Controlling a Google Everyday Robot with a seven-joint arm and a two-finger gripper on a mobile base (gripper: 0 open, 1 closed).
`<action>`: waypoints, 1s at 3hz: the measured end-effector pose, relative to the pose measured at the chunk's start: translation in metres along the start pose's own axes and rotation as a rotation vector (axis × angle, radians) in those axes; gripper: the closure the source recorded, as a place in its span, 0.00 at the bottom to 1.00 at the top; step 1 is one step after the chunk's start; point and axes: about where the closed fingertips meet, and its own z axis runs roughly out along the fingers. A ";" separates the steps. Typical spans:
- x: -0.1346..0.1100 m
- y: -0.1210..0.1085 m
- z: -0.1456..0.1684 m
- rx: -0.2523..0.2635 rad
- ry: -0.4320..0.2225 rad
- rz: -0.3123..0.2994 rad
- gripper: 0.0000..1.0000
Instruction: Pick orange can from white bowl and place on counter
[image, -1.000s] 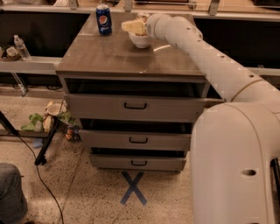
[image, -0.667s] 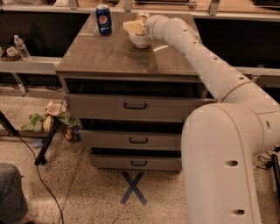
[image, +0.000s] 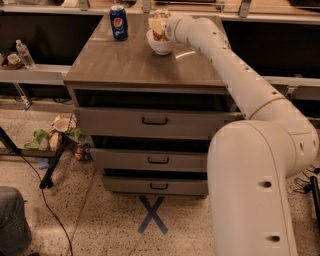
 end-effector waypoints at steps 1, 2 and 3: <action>-0.032 -0.007 -0.019 0.000 -0.063 -0.004 0.99; -0.052 -0.032 -0.052 0.055 -0.085 -0.002 1.00; -0.058 -0.063 -0.098 0.152 -0.058 -0.005 1.00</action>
Offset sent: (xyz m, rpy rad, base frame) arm -0.0376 -0.0708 0.0679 0.0549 -0.0860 -0.0775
